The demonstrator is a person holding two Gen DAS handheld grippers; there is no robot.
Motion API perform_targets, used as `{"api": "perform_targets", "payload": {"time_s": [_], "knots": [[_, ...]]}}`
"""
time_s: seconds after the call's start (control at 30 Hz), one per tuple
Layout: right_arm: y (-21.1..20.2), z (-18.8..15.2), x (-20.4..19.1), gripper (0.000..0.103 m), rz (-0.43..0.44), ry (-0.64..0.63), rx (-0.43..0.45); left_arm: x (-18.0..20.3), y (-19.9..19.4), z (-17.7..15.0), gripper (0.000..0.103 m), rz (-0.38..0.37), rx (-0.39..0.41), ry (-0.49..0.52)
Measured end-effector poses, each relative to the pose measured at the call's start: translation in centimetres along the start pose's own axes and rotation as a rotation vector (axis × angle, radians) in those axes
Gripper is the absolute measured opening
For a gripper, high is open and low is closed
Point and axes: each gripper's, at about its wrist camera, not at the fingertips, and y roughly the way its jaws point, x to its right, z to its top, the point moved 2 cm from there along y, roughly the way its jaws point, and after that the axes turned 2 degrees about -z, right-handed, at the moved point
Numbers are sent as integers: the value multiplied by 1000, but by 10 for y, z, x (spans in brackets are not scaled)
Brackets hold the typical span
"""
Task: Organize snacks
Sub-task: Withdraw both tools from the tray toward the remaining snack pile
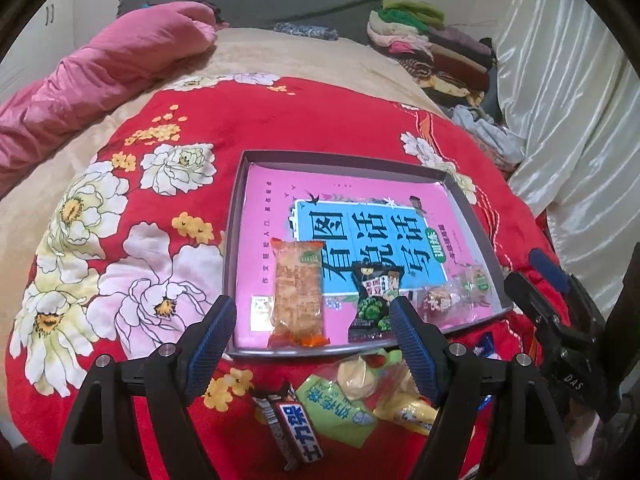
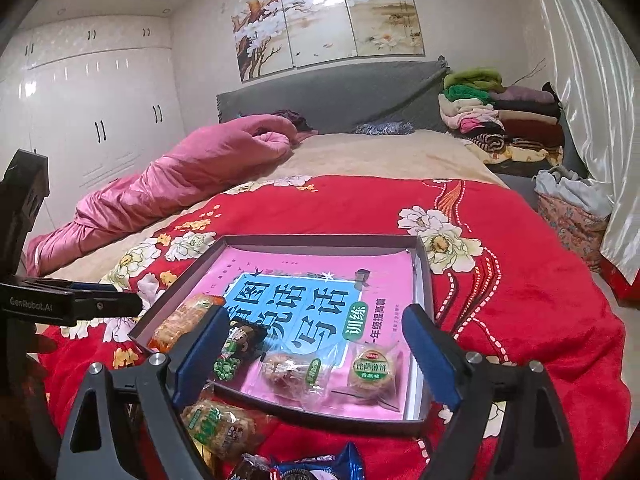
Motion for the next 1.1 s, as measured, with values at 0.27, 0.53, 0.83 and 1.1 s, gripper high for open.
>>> {"api": "perform_targets", "payload": {"time_s": [0.27,0.53,0.83,1.1], "knots": [[-7,0,-4,90,0,-21,11,-5,-5,-6,80,11,-11,0],[-9,-2,-4,91,3,-19,12,-4,-6,-10,80,7,-23,9],[-18,-9,5,92,0,18,-3,-1,-3,-21,80,-3,-58,22],[-21,-16,-3,92,12,-7,-36,-4,1,-33,80,2,-91,38]]}}
